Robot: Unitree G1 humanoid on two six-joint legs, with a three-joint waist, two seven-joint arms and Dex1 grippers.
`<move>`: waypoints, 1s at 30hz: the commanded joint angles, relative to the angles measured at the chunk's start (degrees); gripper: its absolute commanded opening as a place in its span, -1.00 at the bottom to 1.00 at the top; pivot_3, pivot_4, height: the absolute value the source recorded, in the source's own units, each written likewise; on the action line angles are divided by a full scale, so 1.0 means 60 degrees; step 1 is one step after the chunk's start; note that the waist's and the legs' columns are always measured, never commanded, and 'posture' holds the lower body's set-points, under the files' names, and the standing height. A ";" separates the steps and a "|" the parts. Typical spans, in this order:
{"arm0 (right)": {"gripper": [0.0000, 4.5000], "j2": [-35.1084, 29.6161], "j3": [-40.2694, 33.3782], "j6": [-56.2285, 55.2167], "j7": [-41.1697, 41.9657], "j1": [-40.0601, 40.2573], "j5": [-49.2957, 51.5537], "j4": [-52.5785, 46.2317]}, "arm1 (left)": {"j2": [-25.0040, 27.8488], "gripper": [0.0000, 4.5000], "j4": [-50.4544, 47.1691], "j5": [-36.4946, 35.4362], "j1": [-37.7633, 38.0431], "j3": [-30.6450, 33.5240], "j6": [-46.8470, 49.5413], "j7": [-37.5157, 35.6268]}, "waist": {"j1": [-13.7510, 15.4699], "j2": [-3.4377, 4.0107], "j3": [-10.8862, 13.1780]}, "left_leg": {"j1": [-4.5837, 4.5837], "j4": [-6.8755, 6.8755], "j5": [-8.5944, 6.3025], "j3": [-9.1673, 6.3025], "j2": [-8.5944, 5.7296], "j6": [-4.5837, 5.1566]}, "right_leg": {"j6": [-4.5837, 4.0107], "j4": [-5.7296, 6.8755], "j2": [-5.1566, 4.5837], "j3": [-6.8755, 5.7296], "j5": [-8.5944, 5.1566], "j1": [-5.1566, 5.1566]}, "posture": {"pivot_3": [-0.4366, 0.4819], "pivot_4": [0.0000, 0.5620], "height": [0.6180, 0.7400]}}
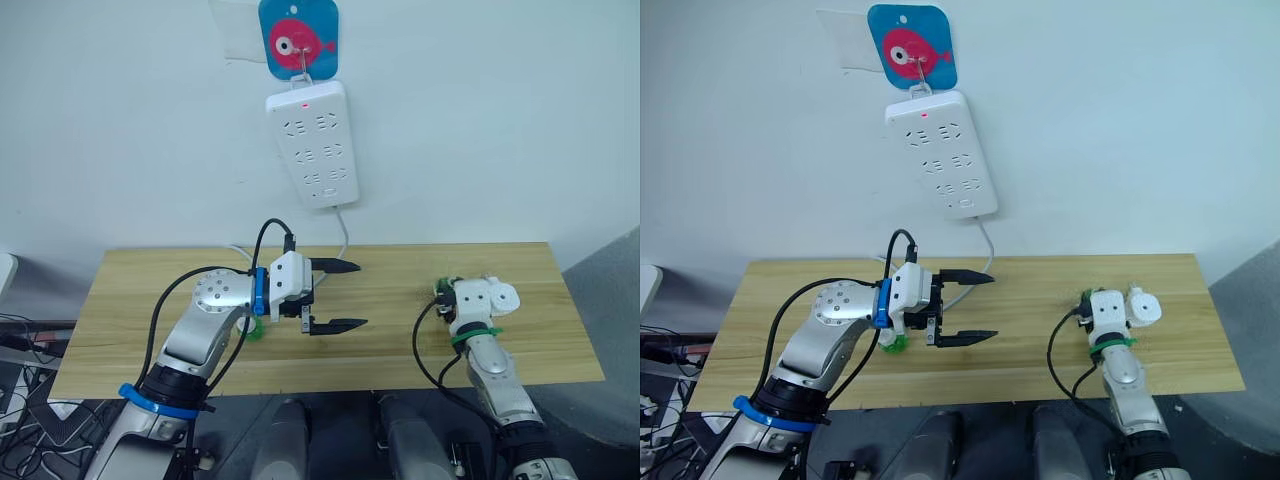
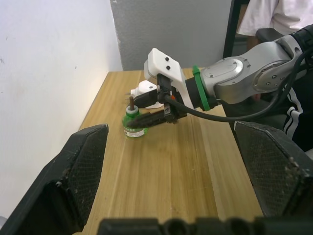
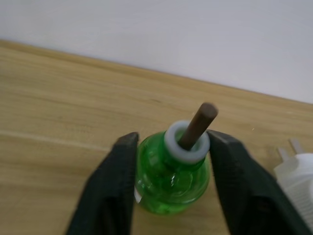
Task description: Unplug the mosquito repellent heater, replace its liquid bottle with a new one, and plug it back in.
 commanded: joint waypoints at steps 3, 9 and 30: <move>0.93 0.0049 -0.0265 0.0071 0.0048 0.0584 0.0036 -0.0839 | 0.0116 1.00 -0.0362 0.0015 0.0140 0.0051 -0.0101 0.0070 | 0.0034 0.0001 -0.0002 | 0.0000 0.0000 0.0000 -0.0002 0.0000 0.0000 | -0.0003 0.0001 -0.0001 -0.0001 0.0001 0.0000 | 0.55 -0.08 1.00; 0.97 0.0180 -0.0115 0.0698 0.0309 0.1867 0.0075 -0.2690 | 0.0102 1.00 -0.0424 -0.0064 0.0272 0.0169 0.0111 0.0400 | 0.0056 0.0003 -0.0007 | -0.0001 0.0000 0.0000 -0.0008 0.0004 -0.0001 | 0.0001 0.0006 -0.0005 -0.0003 -0.0001 0.0000 | 0.55 -0.11 1.00; 0.97 -0.0972 0.0742 0.5249 0.3285 0.3023 0.1639 -0.8882 | 0.0388 1.00 -0.2338 -0.0342 0.2181 0.1858 0.1335 0.2829 | 0.0242 0.0005 -0.0022 | -0.0002 0.0008 0.0002 -0.0024 0.0032 -0.0004 | 0.0001 0.0003 -0.0008 -0.0015 -0.0001 0.0003 | 0.58 -0.16 1.00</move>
